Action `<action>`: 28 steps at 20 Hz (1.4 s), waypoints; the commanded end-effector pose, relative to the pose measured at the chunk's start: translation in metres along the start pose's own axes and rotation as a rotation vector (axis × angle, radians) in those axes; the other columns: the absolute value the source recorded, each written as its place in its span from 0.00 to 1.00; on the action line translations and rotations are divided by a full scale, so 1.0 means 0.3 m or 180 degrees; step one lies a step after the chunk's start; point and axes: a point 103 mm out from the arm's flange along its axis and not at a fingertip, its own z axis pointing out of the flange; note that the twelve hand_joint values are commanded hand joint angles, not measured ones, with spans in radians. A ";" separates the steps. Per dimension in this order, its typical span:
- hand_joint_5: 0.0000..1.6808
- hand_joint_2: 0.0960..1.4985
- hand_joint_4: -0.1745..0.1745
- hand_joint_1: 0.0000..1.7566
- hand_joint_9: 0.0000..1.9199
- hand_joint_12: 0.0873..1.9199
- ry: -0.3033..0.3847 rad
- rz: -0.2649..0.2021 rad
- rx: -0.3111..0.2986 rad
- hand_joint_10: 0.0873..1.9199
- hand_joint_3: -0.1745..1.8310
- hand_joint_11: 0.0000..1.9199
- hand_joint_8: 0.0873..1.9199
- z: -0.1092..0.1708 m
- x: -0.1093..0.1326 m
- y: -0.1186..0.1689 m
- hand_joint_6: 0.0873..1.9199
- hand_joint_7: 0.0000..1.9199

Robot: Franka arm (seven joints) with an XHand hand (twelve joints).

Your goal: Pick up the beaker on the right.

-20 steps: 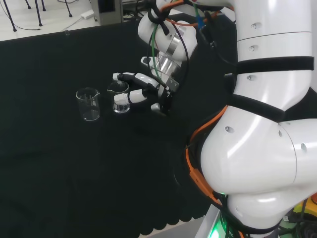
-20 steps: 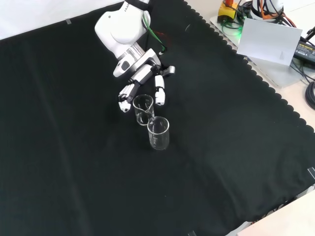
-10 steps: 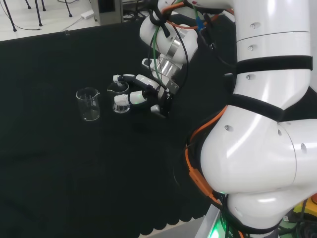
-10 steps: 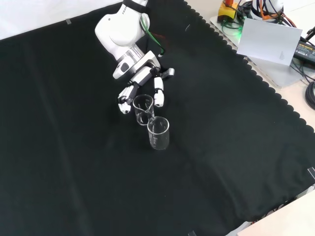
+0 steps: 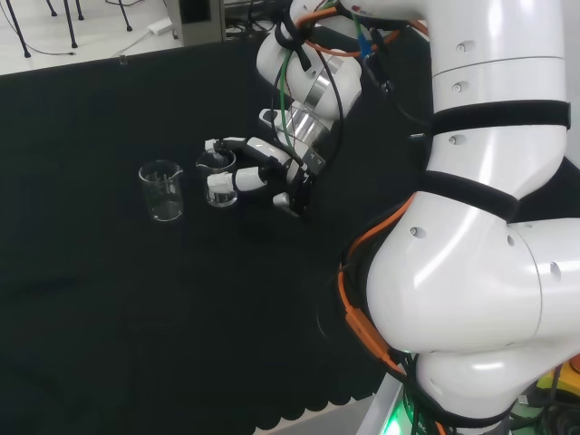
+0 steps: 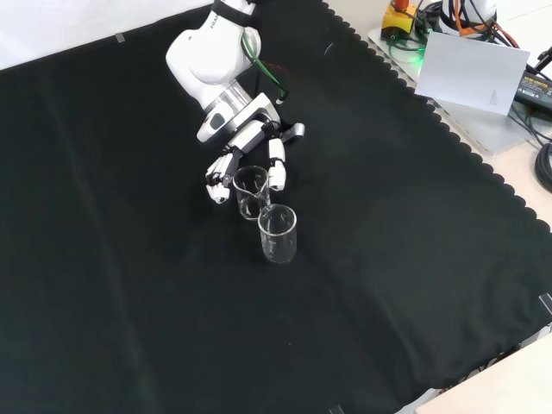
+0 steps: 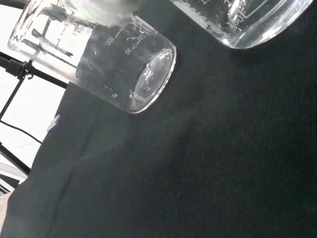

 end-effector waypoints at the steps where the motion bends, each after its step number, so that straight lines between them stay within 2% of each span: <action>1: 0.24 0.56 0.45 0.51 0.15 0.53 0.0051 -0.0057 -0.0016 0.28 0.00 0.00 0.24 0.004 0.008 0.008 0.00 0.13; 5: 0.25 0.56 0.46 0.52 0.15 0.54 0.0130 -0.0068 -0.0028 0.28 0.00 0.00 0.23 0.014 0.013 0.009 0.00 0.13; 10: 0.25 0.56 0.46 0.52 0.16 0.54 0.0136 -0.0086 -0.0026 0.28 0.00 0.00 0.23 0.022 0.018 0.010 0.00 0.13; 20: 0.27 0.57 0.47 0.53 0.16 0.55 0.0100 -0.0025 -0.0034 0.28 0.00 0.00 0.23 0.033 0.007 0.018 0.00 0.14; 24: 0.32 0.58 0.48 0.55 0.18 0.57 0.0132 -0.0010 -0.0107 0.28 0.00 0.00 0.23 0.038 0.007 0.020 0.00 0.17; 26: 0.37 0.59 0.50 0.56 0.20 0.60 0.0170 0.0022 -0.0150 0.28 0.00 0.00 0.24 0.041 0.009 0.024 0.02 0.19; 28: 0.44 0.60 0.53 0.57 0.24 0.64 0.0196 0.0065 -0.0209 0.26 0.00 0.00 0.22 0.044 0.013 0.027 0.15 0.24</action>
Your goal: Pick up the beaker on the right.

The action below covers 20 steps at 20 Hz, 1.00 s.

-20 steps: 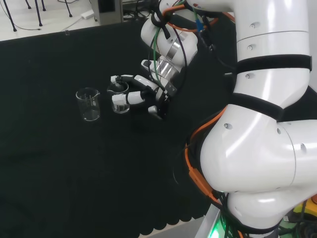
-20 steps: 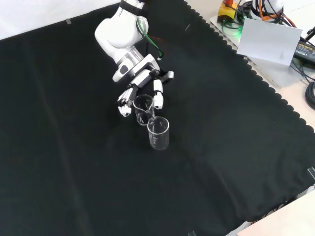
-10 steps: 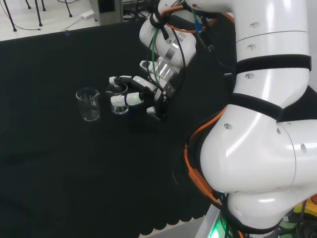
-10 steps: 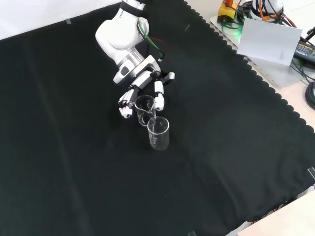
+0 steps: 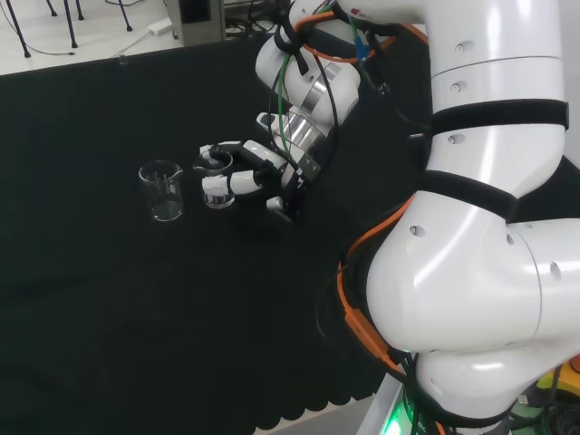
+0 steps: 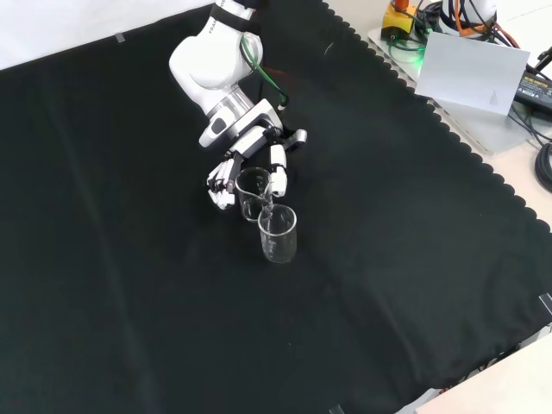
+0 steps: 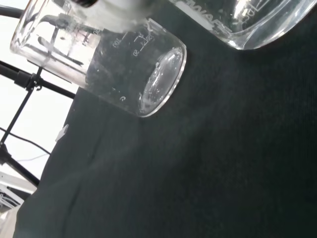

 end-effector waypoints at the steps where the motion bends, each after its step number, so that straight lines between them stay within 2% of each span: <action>1: 0.48 0.62 0.54 0.58 0.26 0.66 0.0058 0.0081 -0.0131 0.26 0.00 0.02 0.22 0.008 0.007 0.006 0.22 0.27; 2: 0.56 0.65 0.71 0.59 0.29 0.67 0.0048 0.0103 -0.0171 0.26 0.02 0.04 0.23 0.009 0.010 0.007 0.28 0.30; 3: 0.63 0.66 0.84 0.60 0.33 0.66 0.0037 0.0119 -0.0214 0.26 0.03 0.08 0.24 0.008 0.014 0.008 0.29 0.35; 4: 0.69 0.67 0.88 0.62 0.37 0.65 0.0017 0.0132 -0.0255 0.26 0.03 0.14 0.24 0.006 0.018 0.009 0.27 0.40; 5: 0.74 0.67 0.87 0.63 0.42 0.63 -0.0002 0.0133 -0.0274 0.25 0.02 0.20 0.24 0.004 0.024 0.010 0.23 0.47; 7: 0.81 0.67 0.79 0.65 0.52 0.57 -0.0058 0.0121 -0.0343 0.20 0.00 0.32 0.19 -0.008 0.037 0.011 0.14 0.59; 9: 0.86 0.67 0.71 0.66 0.62 0.53 -0.0108 0.0090 -0.0417 0.14 0.00 0.41 0.13 -0.027 0.056 0.012 0.07 0.68; 11: 0.88 0.66 0.67 0.66 0.70 0.49 -0.0174 0.0049 -0.0480 0.09 0.00 0.48 0.08 -0.055 0.076 0.010 0.02 0.75; 15: 0.90 0.66 0.58 0.67 0.78 0.46 -0.0266 -0.0024 -0.0558 0.04 0.00 0.55 0.02 -0.101 0.117 0.005 0.00 0.83; 20: 0.91 0.66 0.56 0.67 0.79 0.45 -0.0376 -0.0084 -0.0579 0.03 0.00 0.57 0.01 -0.152 0.151 -0.024 0.00 0.85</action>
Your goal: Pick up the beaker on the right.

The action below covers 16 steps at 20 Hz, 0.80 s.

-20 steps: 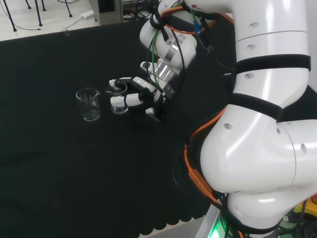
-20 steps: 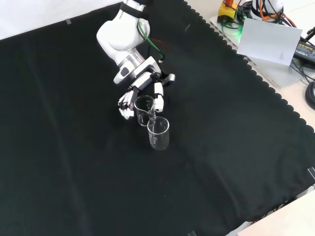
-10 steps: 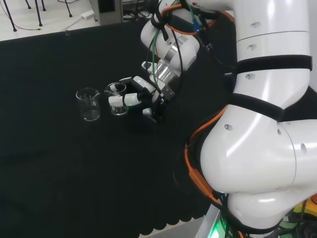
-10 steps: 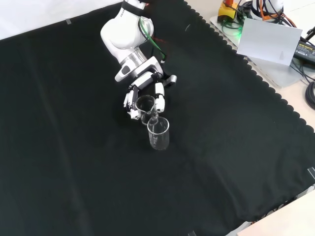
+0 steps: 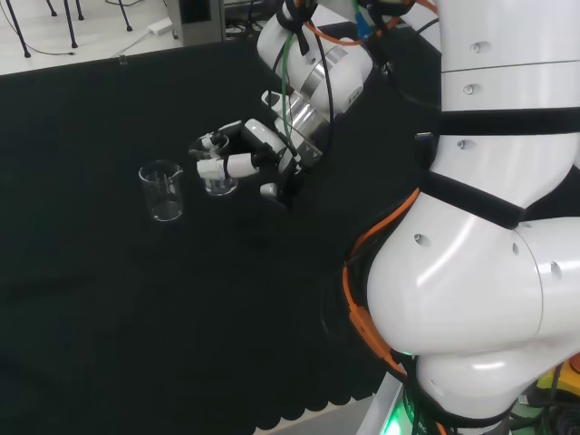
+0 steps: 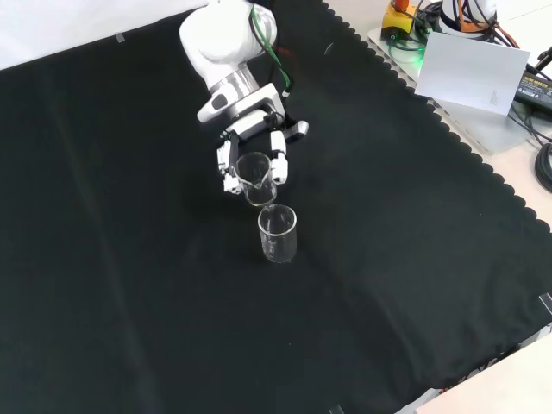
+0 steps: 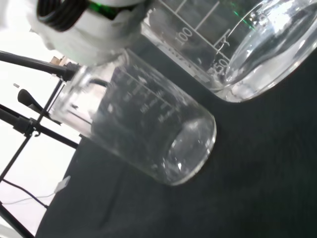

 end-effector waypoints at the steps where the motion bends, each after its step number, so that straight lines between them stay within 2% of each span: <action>1: 0.91 0.66 0.56 0.67 0.79 0.45 -0.0171 -0.0086 -0.0075 0.03 0.00 0.57 0.01 -0.073 0.038 -0.028 0.00 0.85; 16: 0.91 0.66 0.57 0.67 0.79 0.44 -0.0465 -0.0201 -0.0026 0.04 0.00 0.58 0.01 -0.176 0.153 -0.117 0.00 0.85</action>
